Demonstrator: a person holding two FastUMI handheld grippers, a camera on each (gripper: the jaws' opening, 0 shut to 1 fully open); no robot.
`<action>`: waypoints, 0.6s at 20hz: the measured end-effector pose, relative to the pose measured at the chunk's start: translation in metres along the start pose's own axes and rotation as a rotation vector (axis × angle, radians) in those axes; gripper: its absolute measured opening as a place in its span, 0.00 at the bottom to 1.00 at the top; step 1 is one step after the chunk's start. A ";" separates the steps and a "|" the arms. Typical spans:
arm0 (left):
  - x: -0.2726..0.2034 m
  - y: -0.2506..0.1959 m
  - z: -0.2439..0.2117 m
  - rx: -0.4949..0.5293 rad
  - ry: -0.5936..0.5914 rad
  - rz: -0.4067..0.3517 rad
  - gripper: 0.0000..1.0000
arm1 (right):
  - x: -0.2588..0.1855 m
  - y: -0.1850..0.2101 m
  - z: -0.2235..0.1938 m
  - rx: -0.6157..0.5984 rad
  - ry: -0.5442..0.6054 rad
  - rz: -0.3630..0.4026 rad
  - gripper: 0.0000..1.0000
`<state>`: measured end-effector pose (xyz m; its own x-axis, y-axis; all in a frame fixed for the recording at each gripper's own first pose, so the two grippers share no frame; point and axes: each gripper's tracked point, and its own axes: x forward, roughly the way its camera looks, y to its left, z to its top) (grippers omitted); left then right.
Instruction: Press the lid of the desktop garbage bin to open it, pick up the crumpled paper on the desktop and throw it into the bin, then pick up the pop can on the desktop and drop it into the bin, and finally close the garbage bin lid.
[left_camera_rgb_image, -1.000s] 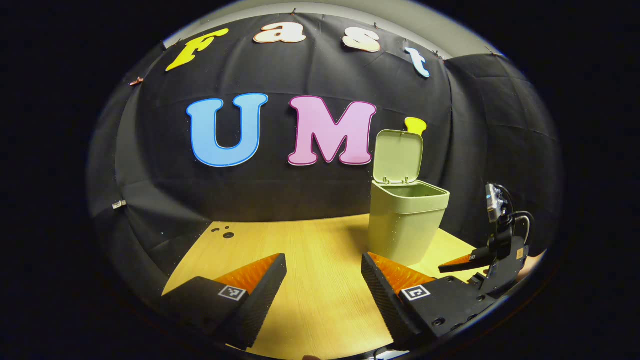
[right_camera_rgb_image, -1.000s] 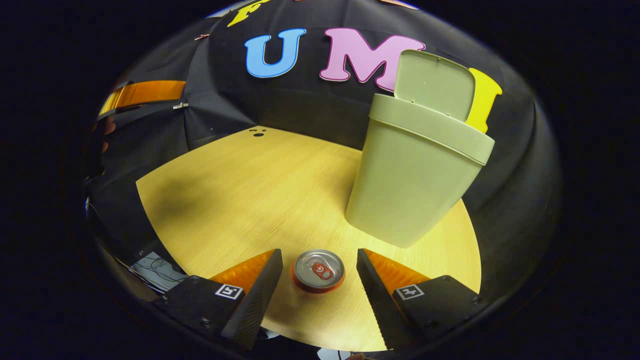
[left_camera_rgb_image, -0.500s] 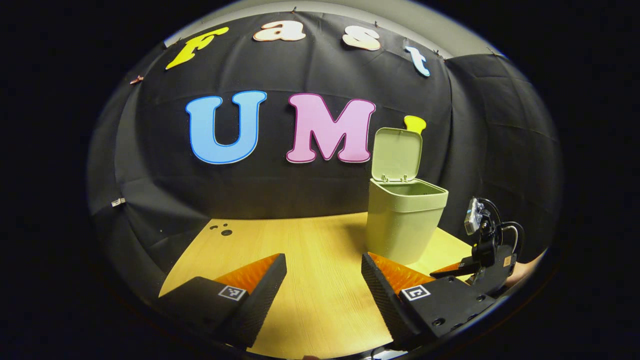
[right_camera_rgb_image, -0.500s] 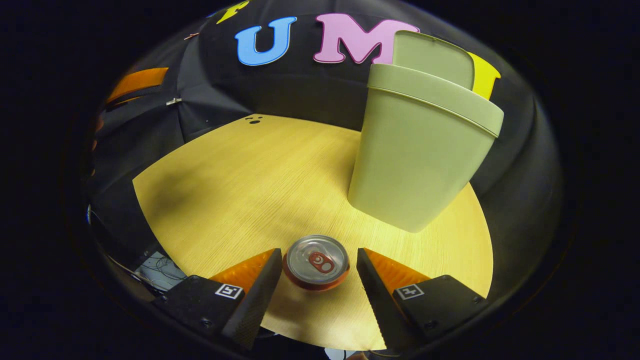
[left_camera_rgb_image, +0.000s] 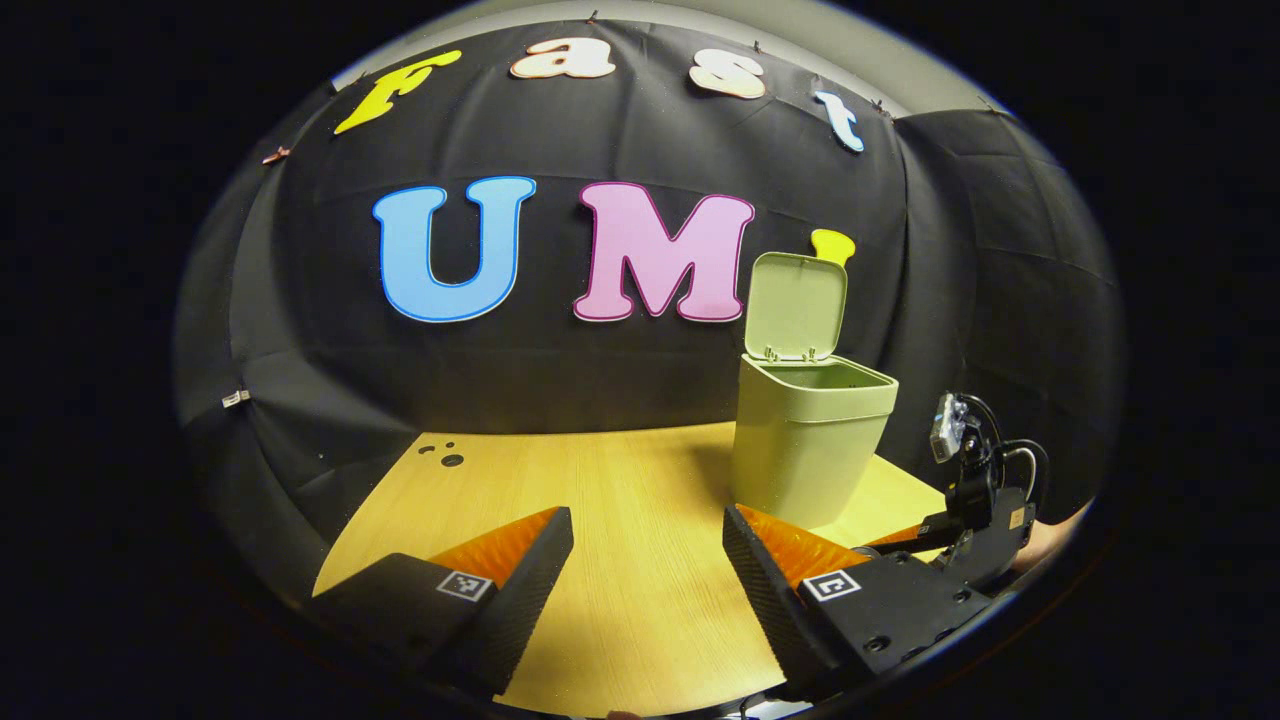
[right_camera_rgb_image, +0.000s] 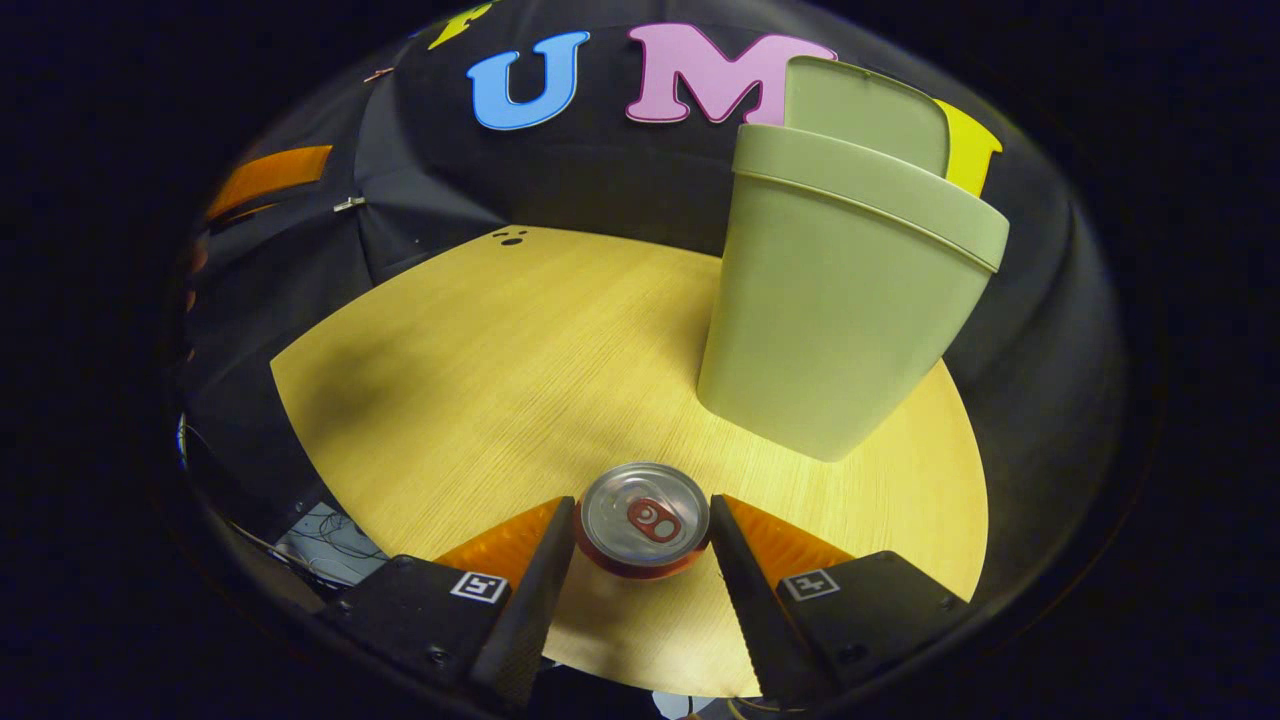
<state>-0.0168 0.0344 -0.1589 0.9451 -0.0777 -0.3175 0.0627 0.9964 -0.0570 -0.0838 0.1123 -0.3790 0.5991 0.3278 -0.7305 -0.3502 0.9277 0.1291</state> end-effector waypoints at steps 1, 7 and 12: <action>0.000 0.000 -0.001 -0.002 0.002 0.001 0.96 | -0.003 0.000 0.005 -0.004 -0.011 0.003 0.84; 0.003 -0.006 0.000 -0.013 -0.001 -0.007 0.96 | -0.032 -0.002 0.050 0.013 -0.107 0.019 0.84; 0.006 -0.011 0.001 -0.014 0.000 -0.013 0.97 | -0.060 -0.015 0.101 0.034 -0.215 0.003 0.84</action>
<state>-0.0119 0.0230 -0.1595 0.9443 -0.0903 -0.3165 0.0701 0.9947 -0.0747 -0.0418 0.0971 -0.2691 0.7392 0.3580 -0.5705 -0.3301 0.9309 0.1564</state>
